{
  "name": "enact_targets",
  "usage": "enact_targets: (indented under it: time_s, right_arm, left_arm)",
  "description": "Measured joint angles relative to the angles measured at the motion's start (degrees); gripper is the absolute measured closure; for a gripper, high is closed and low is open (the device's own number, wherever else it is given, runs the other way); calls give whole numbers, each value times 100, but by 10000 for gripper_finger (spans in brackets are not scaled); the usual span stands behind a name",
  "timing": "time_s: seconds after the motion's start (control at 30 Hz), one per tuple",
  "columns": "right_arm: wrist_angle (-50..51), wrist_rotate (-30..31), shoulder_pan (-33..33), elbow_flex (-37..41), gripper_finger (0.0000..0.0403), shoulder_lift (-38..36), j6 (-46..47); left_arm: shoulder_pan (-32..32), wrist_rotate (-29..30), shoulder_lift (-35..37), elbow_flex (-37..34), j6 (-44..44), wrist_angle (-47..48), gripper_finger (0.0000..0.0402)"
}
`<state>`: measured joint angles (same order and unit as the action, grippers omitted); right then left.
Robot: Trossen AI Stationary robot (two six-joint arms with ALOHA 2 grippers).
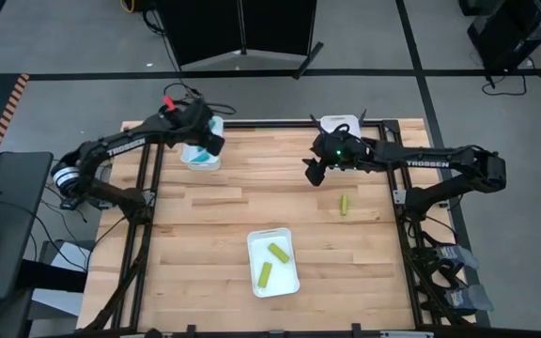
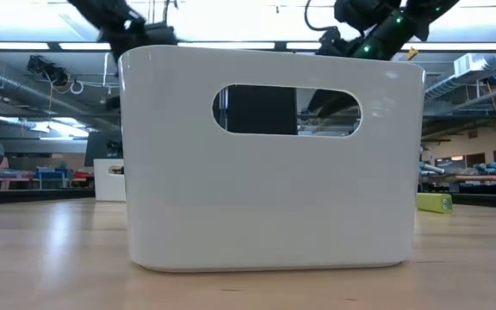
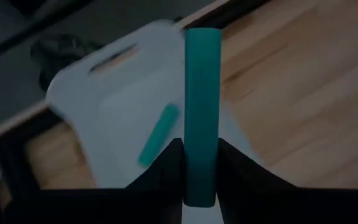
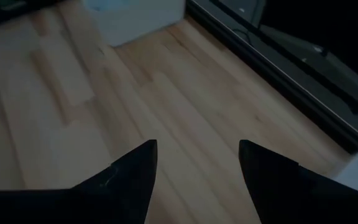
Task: Sort blocks
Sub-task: Put the blue block into the top left white bin, then put the green block into the bottom center white bin
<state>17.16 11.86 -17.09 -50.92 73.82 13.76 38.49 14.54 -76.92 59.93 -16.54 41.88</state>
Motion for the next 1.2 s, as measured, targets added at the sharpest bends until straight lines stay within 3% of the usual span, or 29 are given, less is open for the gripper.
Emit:
enact_targets:
  time_s: [0.17, 0.43, 0.67, 0.93, 1.2]
  right_arm:
    - [-173, 0, 176, 0, 165, 0, 2]
    - [3, 0, 600, 0, 165, 0, -40]
    - [1079, 23, 1087, 0, 165, 0, 237]
    - [2983, 566, 1629, 0, 165, 0, 2750]
    - [4662, 1286, 2238, 12, 153, 2, 5552]
  left_arm:
    - [281, -3, 14, -537, -243, -225, 328]
    - [314, -309, 6, -633, -103, -512, 178]
    - [-63, -796, 357, -582, 64, -953, 134]
    - [-1224, -750, 1084, -569, 127, -2008, 144]
    - [-2147, -377, 1215, -569, 132, -2288, 147]
